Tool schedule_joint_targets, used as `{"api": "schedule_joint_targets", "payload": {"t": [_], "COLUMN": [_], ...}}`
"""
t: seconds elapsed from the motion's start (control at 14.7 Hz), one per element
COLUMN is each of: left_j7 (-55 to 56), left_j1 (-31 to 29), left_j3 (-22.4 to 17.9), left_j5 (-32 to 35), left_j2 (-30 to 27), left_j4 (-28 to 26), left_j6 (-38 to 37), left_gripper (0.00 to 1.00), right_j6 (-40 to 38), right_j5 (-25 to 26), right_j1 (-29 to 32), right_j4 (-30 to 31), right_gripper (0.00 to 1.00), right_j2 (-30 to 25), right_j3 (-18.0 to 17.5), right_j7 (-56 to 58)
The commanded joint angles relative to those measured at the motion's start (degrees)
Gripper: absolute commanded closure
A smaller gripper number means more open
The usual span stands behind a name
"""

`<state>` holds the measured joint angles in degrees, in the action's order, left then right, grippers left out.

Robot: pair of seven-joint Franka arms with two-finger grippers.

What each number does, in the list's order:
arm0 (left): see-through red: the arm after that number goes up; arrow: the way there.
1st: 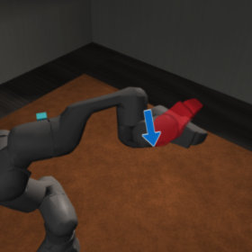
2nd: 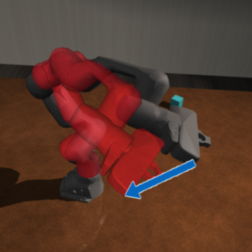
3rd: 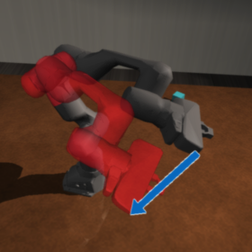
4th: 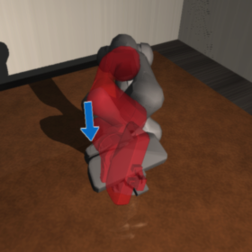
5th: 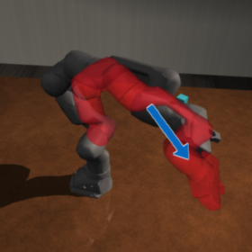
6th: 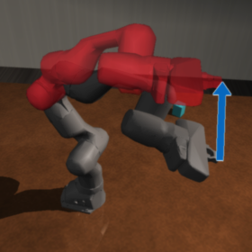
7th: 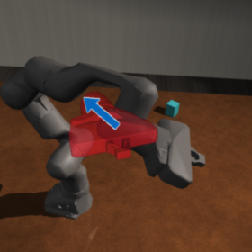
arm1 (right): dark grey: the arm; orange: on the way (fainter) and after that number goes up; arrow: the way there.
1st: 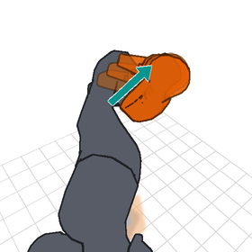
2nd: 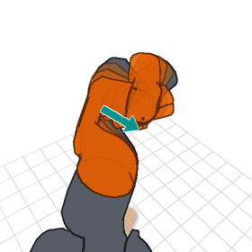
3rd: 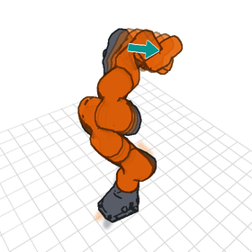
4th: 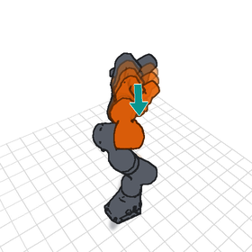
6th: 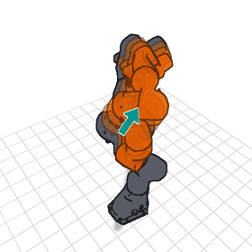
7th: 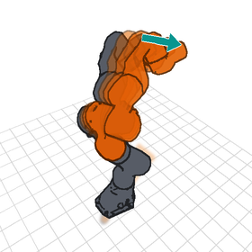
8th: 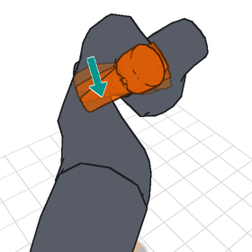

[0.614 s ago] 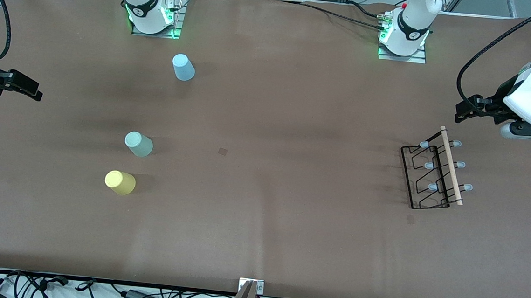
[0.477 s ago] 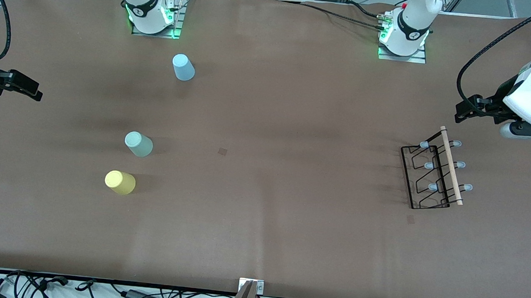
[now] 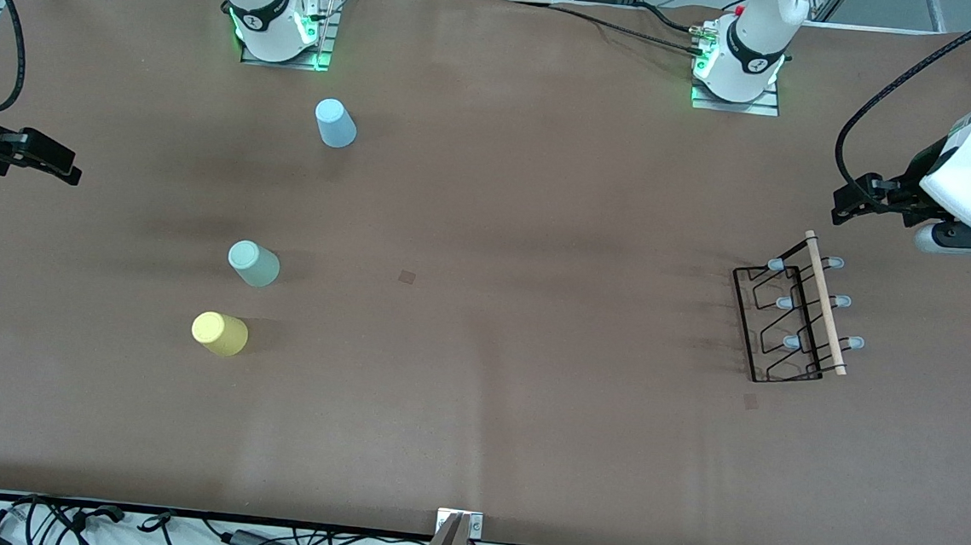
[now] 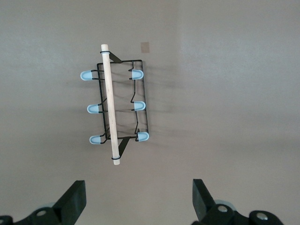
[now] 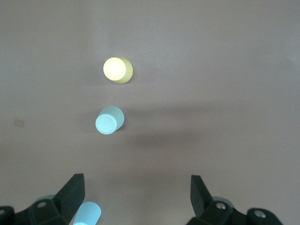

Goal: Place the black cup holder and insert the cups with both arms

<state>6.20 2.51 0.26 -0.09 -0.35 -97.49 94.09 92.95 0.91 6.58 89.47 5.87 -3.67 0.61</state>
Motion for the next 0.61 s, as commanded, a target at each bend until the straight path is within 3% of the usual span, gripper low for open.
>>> {"api": "schedule_joint_targets", "payload": {"t": [0.0,0.14,0.55], "left_j7": [-0.31,-0.31,-1.19], "left_j1": [0.04,0.04,-0.4], "left_j3": [-0.17,-0.17,-0.26], "left_j5": [-1.23,-1.23,-1.23], "left_j2": [-0.35,0.35,5.88], "left_j4": [0.63,0.81,4.15], "left_j6": [-0.66,-0.92,-11.98], "left_gripper": [0.0,0.0,0.0], "right_j6": [-0.67,0.11,26.8], "right_j5": [-0.73,-0.73,-0.99], "right_j1": [0.46,-1.2,-4.02], "right_j4": [-0.09,2.79,25.71], "right_gripper": [0.0,0.0,0.0], "right_j2": [2.29,3.36,1.07], "right_j3": [-0.54,-0.63,-0.63], "right_j7": [1.5,2.72,2.91]}}
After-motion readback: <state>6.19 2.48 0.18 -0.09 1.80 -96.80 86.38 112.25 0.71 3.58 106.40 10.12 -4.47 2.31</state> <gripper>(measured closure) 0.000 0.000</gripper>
